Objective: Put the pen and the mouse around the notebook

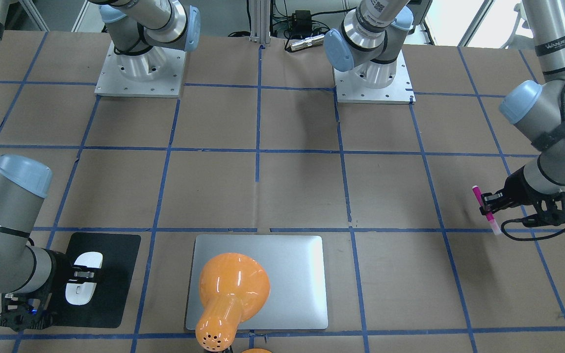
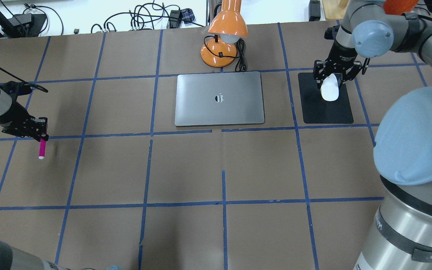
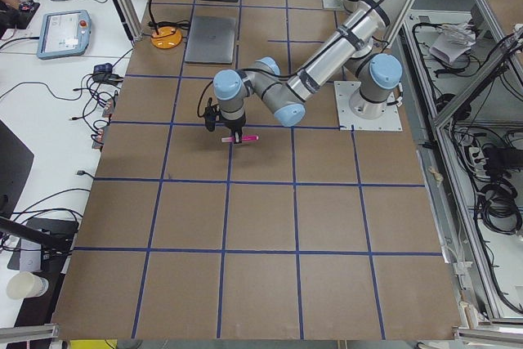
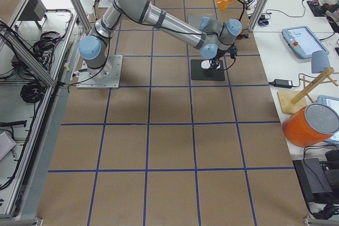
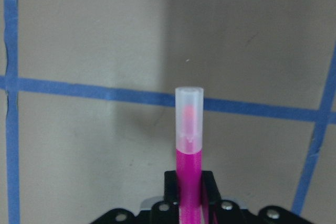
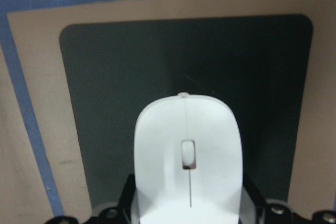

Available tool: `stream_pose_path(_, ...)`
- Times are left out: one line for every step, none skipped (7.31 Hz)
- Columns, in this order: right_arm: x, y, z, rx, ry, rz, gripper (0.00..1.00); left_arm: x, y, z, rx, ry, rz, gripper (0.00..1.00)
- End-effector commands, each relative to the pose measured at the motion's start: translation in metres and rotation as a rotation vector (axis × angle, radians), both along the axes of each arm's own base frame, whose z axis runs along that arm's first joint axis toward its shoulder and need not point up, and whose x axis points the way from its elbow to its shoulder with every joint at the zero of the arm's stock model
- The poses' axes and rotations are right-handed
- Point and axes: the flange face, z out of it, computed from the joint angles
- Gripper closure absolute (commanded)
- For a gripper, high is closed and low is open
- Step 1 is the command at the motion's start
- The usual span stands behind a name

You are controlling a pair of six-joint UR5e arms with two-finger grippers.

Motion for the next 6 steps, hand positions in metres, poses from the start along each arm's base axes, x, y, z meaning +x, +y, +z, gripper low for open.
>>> stream_pose_path(0.002,0.011,-0.019,0.033,-0.002,-0.004,0.58,-0.075,-0.029,0.038,-0.026,-0.051,0.081,1.0)
stream_pose_path(0.003,0.012,-0.025,0.038,-0.011,0.008,0.16,-0.127,-0.037,0.042,-0.044,-0.047,0.169,1.0)
stream_pose_path(0.002,0.007,-0.023,0.027,-0.01,0.013,0.0,-0.189,-0.04,0.042,-0.056,-0.027,0.28,1.0)
stream_pose_path(0.0,0.005,-0.015,0.018,0.006,0.015,0.0,-0.251,-0.037,0.038,-0.057,-0.003,0.422,1.0)
stream_pose_path(0.0,0.001,-0.002,0.004,0.008,0.015,0.0,-0.297,-0.031,0.033,-0.056,-0.006,0.517,1.0)
stream_pose_path(-0.002,-0.003,0.02,-0.016,0.017,0.016,0.0,-0.329,-0.026,0.03,-0.068,-0.003,0.587,1.0)
